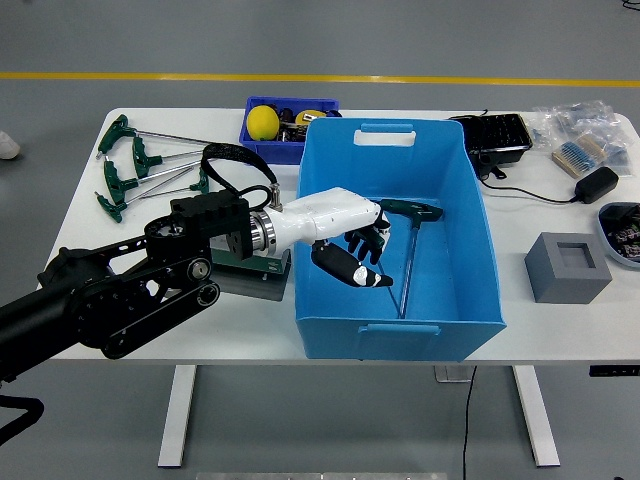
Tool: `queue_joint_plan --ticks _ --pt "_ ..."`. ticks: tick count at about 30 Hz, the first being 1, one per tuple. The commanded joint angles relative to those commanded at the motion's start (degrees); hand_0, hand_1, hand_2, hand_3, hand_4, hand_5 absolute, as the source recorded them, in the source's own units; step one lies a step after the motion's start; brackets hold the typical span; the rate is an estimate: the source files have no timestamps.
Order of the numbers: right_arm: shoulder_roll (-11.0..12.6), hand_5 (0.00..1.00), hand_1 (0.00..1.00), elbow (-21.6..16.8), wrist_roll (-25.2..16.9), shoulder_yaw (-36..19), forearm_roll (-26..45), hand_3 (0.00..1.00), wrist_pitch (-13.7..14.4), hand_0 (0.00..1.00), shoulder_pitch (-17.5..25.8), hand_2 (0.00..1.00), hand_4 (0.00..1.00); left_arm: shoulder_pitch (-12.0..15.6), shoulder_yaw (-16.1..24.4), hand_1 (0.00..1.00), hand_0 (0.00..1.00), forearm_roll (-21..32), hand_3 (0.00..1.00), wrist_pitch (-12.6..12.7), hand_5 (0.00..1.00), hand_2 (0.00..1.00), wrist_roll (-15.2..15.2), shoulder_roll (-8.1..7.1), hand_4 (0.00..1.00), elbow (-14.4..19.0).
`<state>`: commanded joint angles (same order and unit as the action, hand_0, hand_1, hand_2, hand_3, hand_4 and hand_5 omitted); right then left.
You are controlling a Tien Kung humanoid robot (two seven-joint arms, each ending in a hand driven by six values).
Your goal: Lift tool from toolbox,place it in box,lift tool from toolbox,place it in box
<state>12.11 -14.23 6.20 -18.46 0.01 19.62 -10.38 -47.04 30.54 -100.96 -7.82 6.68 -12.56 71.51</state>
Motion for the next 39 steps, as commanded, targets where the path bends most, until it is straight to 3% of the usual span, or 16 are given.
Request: queue_joint_plan --ticks 2,3,14,15,21,26,27,29,32,33,38,39 --pt "0.0 0.718 0.643 0.0 0.0 0.0 -0.1 0.556 0.0 0.678 0.0 0.716 0.788 0.0 0.1 0.633 0.497 0.2 0.754 0.3 0.597 0.755 0.0 0.0 0.898 -0.1" --pt "0.0 0.718 0.642 0.0 0.0 0.0 -0.1 0.556 0.0 0.678 0.0 0.716 0.788 0.0 0.2 0.686 0.565 0.4 0.905 0.5 0.597 0.837 0.0 0.03 0.904 -0.2" --pt "0.0 0.718 0.642 0.0 -0.1 0.1 0.3 0.556 0.0 0.678 0.0 0.716 0.788 0.6 2.8 0.703 0.599 0.8 0.944 1.0 0.592 0.858 -0.3 0.09 0.903 -1.0" --pt "0.0 0.718 0.642 0.0 -0.1 0.1 0.3 0.557 0.0 0.679 0.0 0.716 0.788 0.6 3.0 0.724 0.629 0.7 0.987 1.0 0.586 0.906 -0.4 0.08 0.898 -1.0" --pt "0.0 0.718 0.642 0.0 0.0 0.1 0.2 0.557 0.0 0.679 0.1 0.715 0.789 2.4 6.6 0.731 0.644 -0.1 0.973 1.1 0.586 0.91 -1.4 0.08 0.893 -0.9" --pt "0.0 0.718 0.642 0.0 -0.2 0.4 0.6 0.557 -0.1 0.679 0.2 0.715 0.789 6.9 13.9 0.731 0.644 2.0 0.973 3.2 0.586 0.91 -1.3 0.67 0.893 -0.5" --pt "0.0 0.718 0.642 0.0 -0.3 0.4 0.8 0.557 -0.1 0.68 0.3 0.715 0.789 8.4 16.0 0.713 0.637 3.3 0.885 4.1 0.587 0.848 -1.3 0.98 0.886 -0.4" --pt "0.0 0.718 0.642 0.0 -0.3 0.5 1.0 0.557 -0.1 0.68 0.3 0.715 0.789 10.9 19.9 0.713 0.637 6.0 0.885 5.5 0.587 0.848 -1.5 1.69 0.886 -0.3" --pt "-0.1 0.718 0.642 0.0 -0.4 0.6 1.1 0.557 -0.1 0.68 0.5 0.715 0.789 15.3 26.1 0.713 0.637 11.7 0.885 7.7 0.587 0.848 -1.9 2.85 0.886 0.0" --pt "-0.1 0.719 0.642 0.0 -0.4 0.6 1.0 0.557 -0.1 0.679 0.5 0.715 0.789 16.7 28.3 0.707 0.639 14.1 0.844 8.2 0.599 0.823 -2.1 3.15 0.881 0.1" --pt "-0.1 0.719 0.642 0.1 -0.5 0.7 1.0 0.557 -0.2 0.679 0.6 0.715 0.789 23.0 36.5 0.707 0.639 26.0 0.844 9.2 0.599 0.823 -2.8 4.66 0.881 0.4" --pt "-0.1 0.718 0.641 0.1 -0.5 0.7 1.0 0.557 -0.2 0.679 0.6 0.715 0.789 24.0 37.6 0.713 0.644 28.2 0.834 9.4 0.65 0.824 -2.8 4.94 0.876 0.4"
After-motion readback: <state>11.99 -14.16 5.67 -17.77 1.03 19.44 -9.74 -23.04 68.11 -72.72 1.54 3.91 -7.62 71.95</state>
